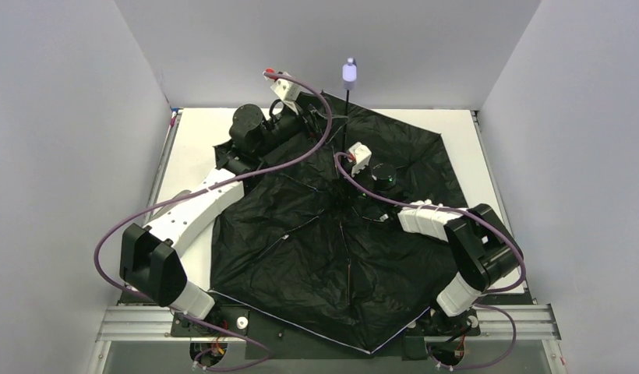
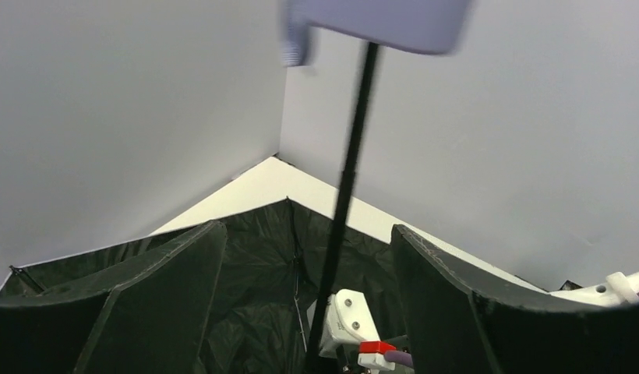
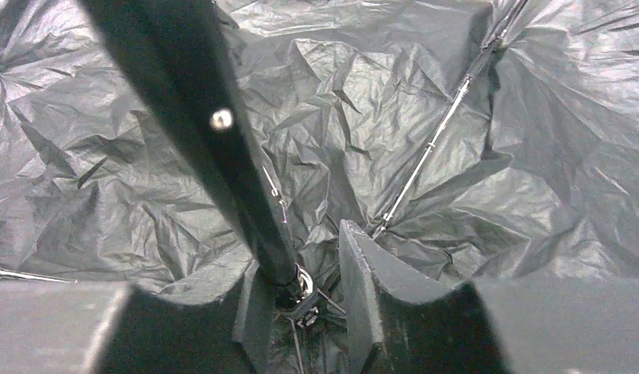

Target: Open the umbrella

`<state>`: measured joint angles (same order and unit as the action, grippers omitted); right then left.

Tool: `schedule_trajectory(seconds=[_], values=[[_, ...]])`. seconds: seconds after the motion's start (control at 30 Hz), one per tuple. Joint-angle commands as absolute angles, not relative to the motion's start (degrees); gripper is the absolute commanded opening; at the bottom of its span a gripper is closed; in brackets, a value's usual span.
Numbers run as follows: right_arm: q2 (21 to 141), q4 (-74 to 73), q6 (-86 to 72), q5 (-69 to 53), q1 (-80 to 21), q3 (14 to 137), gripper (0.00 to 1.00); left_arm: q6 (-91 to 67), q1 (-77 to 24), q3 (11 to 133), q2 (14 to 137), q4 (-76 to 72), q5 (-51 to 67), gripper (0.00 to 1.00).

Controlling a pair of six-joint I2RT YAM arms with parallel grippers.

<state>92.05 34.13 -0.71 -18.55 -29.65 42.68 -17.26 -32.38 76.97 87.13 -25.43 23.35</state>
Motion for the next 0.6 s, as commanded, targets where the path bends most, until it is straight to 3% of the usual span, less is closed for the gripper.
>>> schedule_trajectory(seconds=[0.0, 0.17, 0.3, 0.37, 0.43, 0.57], values=[[94.1, 37.9, -1.7, -20.5, -29.9, 44.6, 0.26, -15.3, -31.8, 77.0, 86.9, -27.1, 28.0, 0.74], [94.0, 38.6, -1.2, -21.4, -29.9, 44.0, 0.23, -14.6, -31.9, 71.7, 86.9, -28.8, 31.6, 0.73], [93.6, 37.9, -0.5, -22.2, -30.0, 43.8, 0.23, -14.5, -32.7, 72.2, 89.7, -29.0, 31.2, 0.66], [93.6, 37.6, -0.4, -22.3, -29.9, 43.7, 0.22, -14.8, -32.9, 73.1, 91.3, -28.9, 30.2, 0.59], [93.5, 37.4, -0.4, -22.3, -29.8, 43.5, 0.22, -15.4, -33.0, 74.1, 92.9, -29.0, 29.5, 0.42], [93.2, 36.9, -0.4, -22.2, -29.8, 43.3, 0.22, -18.3, -32.9, 76.0, 94.4, -30.6, 31.6, 0.22]])
